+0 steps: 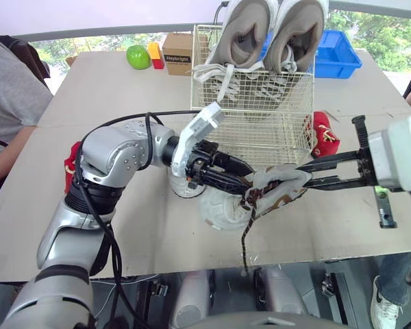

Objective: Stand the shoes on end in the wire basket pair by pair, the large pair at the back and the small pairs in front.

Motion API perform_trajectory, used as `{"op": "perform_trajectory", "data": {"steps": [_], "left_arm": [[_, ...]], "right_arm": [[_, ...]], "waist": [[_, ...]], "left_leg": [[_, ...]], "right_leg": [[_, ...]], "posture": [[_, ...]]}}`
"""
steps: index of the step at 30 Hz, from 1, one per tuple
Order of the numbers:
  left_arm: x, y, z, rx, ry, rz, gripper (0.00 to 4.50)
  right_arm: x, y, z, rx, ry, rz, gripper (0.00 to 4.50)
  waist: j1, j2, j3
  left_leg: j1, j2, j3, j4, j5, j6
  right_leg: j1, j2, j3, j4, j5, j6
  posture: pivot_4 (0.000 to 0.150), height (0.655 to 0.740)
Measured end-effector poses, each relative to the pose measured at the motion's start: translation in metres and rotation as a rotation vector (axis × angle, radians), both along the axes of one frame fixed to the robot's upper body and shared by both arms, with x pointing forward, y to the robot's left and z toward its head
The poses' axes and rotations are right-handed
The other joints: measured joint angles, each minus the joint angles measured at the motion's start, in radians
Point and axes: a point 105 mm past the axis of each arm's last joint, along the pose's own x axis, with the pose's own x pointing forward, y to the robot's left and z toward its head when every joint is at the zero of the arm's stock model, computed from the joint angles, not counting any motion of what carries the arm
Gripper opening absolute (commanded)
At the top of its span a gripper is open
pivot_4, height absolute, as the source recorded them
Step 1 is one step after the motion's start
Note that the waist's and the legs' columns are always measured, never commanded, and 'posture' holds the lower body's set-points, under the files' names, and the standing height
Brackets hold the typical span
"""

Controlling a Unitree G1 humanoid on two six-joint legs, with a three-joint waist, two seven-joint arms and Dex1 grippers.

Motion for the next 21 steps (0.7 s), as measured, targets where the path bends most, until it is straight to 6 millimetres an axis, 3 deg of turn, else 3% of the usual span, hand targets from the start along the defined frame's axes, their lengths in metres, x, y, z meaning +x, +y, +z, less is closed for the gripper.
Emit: {"op": "perform_trajectory", "data": {"steps": [2, 4, 7, 10, 13, 16, 18, 21], "left_arm": [[0.000, -0.001, 0.000, -0.004, 0.000, -0.003, 0.24], [0.001, -0.001, 0.001, -0.017, 0.000, 0.011, 0.03], [0.005, -0.003, 0.002, -0.056, 0.002, 0.067, 0.00], [0.012, -0.006, 0.008, -0.106, -0.014, 0.137, 0.00], [0.033, 0.000, 0.036, -0.251, -0.092, 0.291, 0.00], [0.054, 0.011, 0.074, -0.431, -0.223, 0.470, 0.00], [0.062, 0.007, 0.082, -0.487, -0.299, 0.548, 0.00], [0.067, 0.004, 0.079, -0.493, -0.355, 0.592, 0.00]], "right_arm": [[0.001, 0.000, 0.001, 0.008, 0.005, -0.003, 0.00], [0.003, -0.001, 0.001, 0.011, 0.009, -0.013, 0.00], [0.013, -0.008, 0.000, 0.039, 0.042, -0.093, 1.08], [0.023, -0.027, -0.006, 0.102, 0.118, -0.224, 2.64], [0.038, -0.058, -0.012, 0.223, 0.161, -0.460, 3.93], [0.051, -0.070, -0.008, 0.420, 0.149, -0.623, 3.93], [0.054, -0.054, 0.002, 0.608, 0.161, -0.615, 3.93], [0.056, -0.033, 0.007, 0.711, 0.199, -0.592, 3.93]], "waist": [[0.000, 0.000, 0.000], [0.000, 0.000, 0.000], [0.001, 0.000, 0.000], [0.010, 0.000, 0.000], [0.021, -0.001, 0.000], [0.019, -0.001, 0.000], [0.015, -0.001, -0.001], [0.012, 0.000, 0.000]], "left_leg": [[0.000, 0.000, 0.000, 0.000, 0.000, 0.000], [0.000, 0.000, 0.000, 0.000, 0.000, 0.000], [0.000, 0.000, 0.000, 0.000, 0.000, 0.000], [0.000, 0.000, 0.000, 0.001, 0.000, 0.000], [0.000, -0.001, 0.000, 0.001, 0.000, 0.000], [0.002, -0.001, 0.000, 0.002, 0.000, 0.000], [0.002, -0.001, 0.000, 0.003, 0.000, 0.000], [0.002, -0.001, 0.000, 0.003, 0.000, 0.000]], "right_leg": [[0.000, 0.000, 0.000, 0.000, 0.000, 0.000], [0.000, 0.000, 0.000, 0.000, 0.000, 0.000], [0.000, 0.000, 0.000, 0.001, 0.000, 0.000], [0.001, 0.000, 0.000, 0.001, 0.002, 0.004], [0.001, 0.000, -0.001, 0.001, 0.003, 0.004], [0.002, 0.000, 0.001, 0.003, 0.003, 0.004], [0.002, 0.001, 0.001, 0.004, 0.003, 0.004], [0.002, 0.002, 0.001, 0.005, 0.003, 0.004]], "posture": [[0.150, 0.7400], [0.150, 0.7400], [0.150, 0.7400], [0.150, 0.7400], [0.150, 0.7400], [0.150, 0.7400], [0.150, 0.7400], [0.150, 0.7400]]}}
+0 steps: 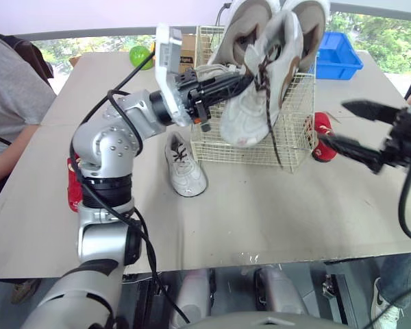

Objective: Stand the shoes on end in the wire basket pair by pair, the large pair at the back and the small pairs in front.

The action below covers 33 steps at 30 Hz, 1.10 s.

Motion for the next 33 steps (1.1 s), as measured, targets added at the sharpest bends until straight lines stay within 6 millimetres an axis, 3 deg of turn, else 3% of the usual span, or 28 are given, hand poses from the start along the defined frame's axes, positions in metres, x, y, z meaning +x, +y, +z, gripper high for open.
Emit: {"op": "perform_trajectory", "data": {"steps": [4, 12, 19, 21, 25, 32, 33], "left_arm": [[0.005, -0.007, -0.005, 0.009, -0.087, 0.062, 0.00], [0.001, -0.015, -0.017, 0.011, -0.152, 0.056, 0.00], [-0.007, -0.014, -0.022, 0.025, -0.177, 0.034, 0.00], [-0.009, -0.013, -0.024, 0.028, -0.179, 0.032, 0.00], [-0.011, -0.012, -0.023, 0.022, -0.196, 0.028, 0.00], [-0.009, -0.001, -0.022, -0.099, -0.010, 0.036, 3.05], [-0.011, 0.004, -0.027, -0.112, 0.044, 0.039, 3.66]], "right_arm": [[0.010, 0.026, 0.006, 0.149, 0.045, -0.013, 3.93], [0.021, 0.037, 0.003, 0.200, 0.137, -0.037, 3.93], [0.024, 0.033, 0.000, 0.180, 0.157, -0.043, 0.86], [0.023, 0.033, -0.002, 0.179, 0.165, -0.039, 0.22], [0.021, 0.032, -0.001, 0.178, 0.162, -0.021, 0.01], [0.019, 0.032, 0.006, 0.158, 0.108, 0.027, 0.00], [0.019, 0.032, 0.009, 0.144, 0.091, 0.041, 0.00]], "waist": [[0.004, 0.000, 0.000], [0.008, 0.000, 0.000], [0.006, 0.000, 0.000], [0.006, 0.000, 0.000], [0.007, 0.000, 0.000], [0.002, 0.000, 0.000], [0.000, 0.000, 0.000]], "left_leg": [[-0.002, 0.000, 0.002, 0.000, 0.000, 0.000], [-0.003, 0.000, 0.002, 0.000, 0.000, 0.000], [-0.002, 0.000, 0.002, 0.000, 0.000, 0.000], [-0.002, 0.000, 0.002, 0.000, 0.000, 0.000], [-0.002, 0.000, 0.002, 0.000, 0.000, 0.000], [-0.002, 0.001, -0.001, 0.000, 0.000, 0.000], [-0.002, 0.001, -0.001, 0.000, 0.000, 0.000]], "right_leg": [[-0.001, 0.000, 0.000, 0.000, 0.000, 0.000], [0.000, 0.000, -0.001, -0.002, 0.000, 0.000], [-0.001, 0.000, -0.001, -0.002, 0.000, 0.000], [-0.001, 0.000, -0.001, -0.002, 0.000, 0.000], [0.000, 0.000, -0.001, -0.002, 0.000, 0.000], [0.000, 0.000, -0.001, -0.002, 0.000, 0.000], [0.000, 0.000, -0.001, -0.002, 0.000, 0.000]], "posture": [[0.150, 0.7400], [0.150, 0.7400], [0.150, 0.7400], [0.150, 0.7400], [0.150, 0.7400], [0.150, 0.7400], [0.150, 0.7400]]}}
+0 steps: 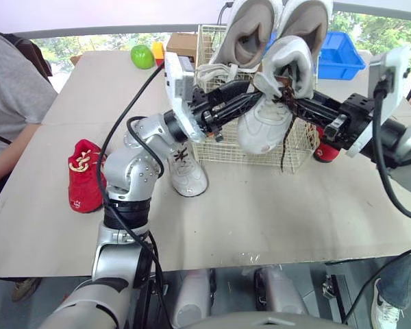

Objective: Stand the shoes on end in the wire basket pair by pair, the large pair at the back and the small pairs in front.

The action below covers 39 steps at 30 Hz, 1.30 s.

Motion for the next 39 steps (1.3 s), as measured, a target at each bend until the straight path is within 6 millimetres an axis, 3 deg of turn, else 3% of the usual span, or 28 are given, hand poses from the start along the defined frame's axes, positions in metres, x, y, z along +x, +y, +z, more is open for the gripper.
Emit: {"op": "perform_trajectory", "data": {"steps": [2, 3, 6, 9, 13, 16, 21, 28, 39], "left_arm": [[-0.002, 0.012, -0.008, -0.002, 0.046, 0.026, 4.42], [-0.005, 0.024, -0.017, 0.011, 0.083, 0.062, 4.42], [-0.015, 0.037, -0.042, 0.042, 0.179, 0.096, 4.42], [-0.028, 0.041, -0.048, 0.074, 0.175, 0.108, 4.42], [-0.048, 0.041, -0.057, 0.092, 0.188, 0.096, 4.42], [-0.053, 0.046, -0.060, 0.098, 0.186, 0.129, 4.42], [-0.060, 0.050, -0.064, 0.109, 0.174, 0.152, 4.42], [-0.067, 0.053, -0.067, 0.137, 0.161, 0.169, 4.42], [-0.071, 0.065, -0.068, 0.159, 0.115, 0.220, 4.42]], "right_arm": [[0.004, -0.005, 0.006, -0.005, -0.030, -0.016, 0.00], [0.010, -0.012, 0.013, -0.013, -0.065, -0.040, 0.00], [0.022, -0.028, 0.038, -0.018, -0.186, -0.097, 0.00], [0.029, -0.022, 0.048, -0.064, -0.282, -0.072, 0.00], [0.050, -0.030, 0.063, -0.128, -0.435, -0.111, 0.00], [0.066, -0.025, 0.050, -0.244, -0.522, -0.061, 0.00], [0.097, -0.030, 0.005, -0.421, -0.529, -0.015, 0.00], [0.113, -0.039, -0.040, -0.417, -0.323, 0.107, 0.00], [0.124, -0.033, -0.052, -0.172, -0.088, 0.140, 0.00]], "waist": [[-0.008, 0.000, 0.000], [-0.016, 0.000, 0.000], [-0.016, 0.000, 0.000], [-0.017, 0.000, 0.000], [-0.014, 0.000, 0.000], [-0.016, 0.000, 0.000], [-0.014, 0.001, 0.000], [-0.016, 0.001, 0.000], [-0.018, 0.001, 0.000]], "left_leg": [[0.000, 0.000, 0.000, 0.000, 0.000, 0.000], [0.001, 0.000, 0.001, 0.000, 0.000, 0.000], [0.001, 0.000, 0.001, 0.000, 0.000, 0.000], [0.001, 0.000, 0.002, -0.001, 0.000, 0.000], [0.002, 0.000, 0.003, -0.001, 0.000, 0.000], [0.002, 0.000, 0.004, -0.001, 0.000, 0.000], [0.001, 0.000, 0.004, -0.001, 0.000, 0.000], [0.002, 0.000, 0.003, -0.002, 0.000, 0.000], [0.003, 0.000, 0.004, -0.004, 0.000, -0.001]], "right_leg": [[0.000, 0.000, 0.000, 0.000, 0.000, 0.000], [0.000, 0.000, 0.001, 0.000, 0.000, 0.000], [0.000, 0.000, 0.000, 0.000, 0.000, 0.000], [0.000, 0.000, 0.001, 0.000, 0.000, 0.000], [0.000, 0.000, 0.001, 0.000, 0.000, -0.001], [0.000, 0.000, 0.001, 0.000, 0.000, -0.001], [0.000, -0.001, 0.001, 0.000, 0.000, -0.001], [0.000, -0.001, 0.001, 0.000, 0.000, -0.001], [0.000, 0.000, 0.000, 0.000, 0.000, -0.001]], "posture": [[0.150, 0.7400], [0.150, 0.7400], [0.150, 0.7400], [0.150, 0.7400], [0.150, 0.7400], [0.150, 0.7400], [0.150, 0.7400], [0.150, 0.7400], [0.150, 0.7400]]}}
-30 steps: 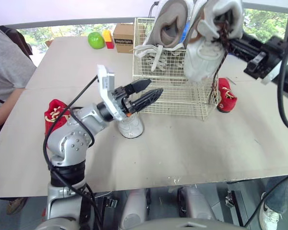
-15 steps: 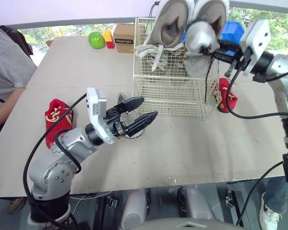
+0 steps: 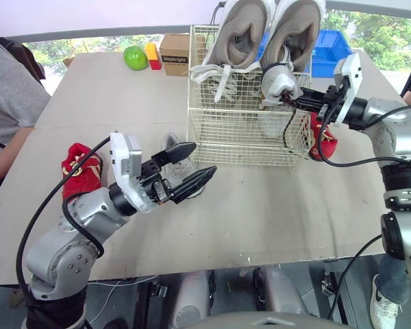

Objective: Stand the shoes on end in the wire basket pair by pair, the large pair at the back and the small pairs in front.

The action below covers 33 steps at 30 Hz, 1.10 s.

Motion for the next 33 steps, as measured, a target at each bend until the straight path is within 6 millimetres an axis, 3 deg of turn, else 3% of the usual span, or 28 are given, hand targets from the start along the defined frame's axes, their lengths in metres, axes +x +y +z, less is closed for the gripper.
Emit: {"op": "perform_trajectory", "data": {"steps": [9, 14, 16, 19, 25, 30, 33], "left_arm": [[0.000, 0.002, -0.003, -0.009, -0.004, 0.046, 4.42], [-0.003, 0.005, -0.006, 0.007, 0.009, 0.065, 4.50], [-0.006, 0.012, -0.005, 0.031, 0.007, 0.085, 4.50], [-0.010, 0.017, -0.005, 0.047, 0.015, 0.101, 4.50], [-0.013, 0.028, -0.007, 0.045, 0.047, 0.164, 4.50], [-0.011, 0.027, -0.004, 0.053, 0.041, 0.167, 4.50], [-0.010, 0.026, -0.001, 0.070, 0.027, 0.161, 4.50]], "right_arm": [[0.003, 0.020, -0.002, 0.079, 0.078, -0.008, 0.00], [-0.005, 0.025, -0.005, 0.111, 0.091, 0.000, 2.01], [-0.013, 0.028, -0.007, 0.127, 0.101, 0.003, 3.16], [-0.022, 0.030, -0.009, 0.145, 0.105, 0.000, 4.32], [-0.042, 0.020, -0.016, 0.087, 0.084, -0.079, 4.43], [-0.051, 0.014, -0.010, 0.010, 0.023, -0.189, 4.43], [-0.060, 0.034, 0.012, 0.034, -0.023, -0.185, 4.43]], "waist": [[-0.011, 0.000, 0.000], [-0.014, 0.000, 0.000], [-0.014, 0.000, -0.001], [-0.013, 0.000, -0.001], [0.008, 0.000, -0.001], [0.014, 0.000, -0.001], [-0.002, 0.000, -0.001]], "left_leg": [[0.001, 0.000, 0.000, 0.000, 0.000, 0.000], [0.001, 0.001, 0.000, 0.000, 0.000, 0.000], [0.002, 0.001, -0.001, 0.000, 0.000, 0.000], [0.002, 0.002, -0.001, 0.000, 0.000, 0.000], [0.000, 0.001, -0.001, 0.000, 0.000, 0.000], [0.000, 0.000, 0.000, 0.000, 0.000, 0.000], [0.001, 0.001, -0.001, 0.000, 0.000, 0.000]], "right_leg": [[0.000, 0.000, 0.001, 0.002, 0.000, 0.000], [0.000, 0.001, 0.001, 0.002, 0.000, 0.000], [0.000, 0.000, 0.001, 0.002, 0.000, 0.000], [0.000, 0.000, 0.001, 0.002, 0.000, 0.000], [0.000, -0.003, 0.000, 0.001, -0.002, -0.004], [0.000, -0.003, -0.001, 0.000, -0.002, -0.004], [0.000, -0.001, 0.000, 0.001, -0.002, -0.005]], "posture": [[0.150, 0.7400], [0.150, 0.7400], [0.150, 0.7400], [0.150, 0.7400], [0.150, 0.7400], [0.150, 0.7400], [0.150, 0.7400]]}}
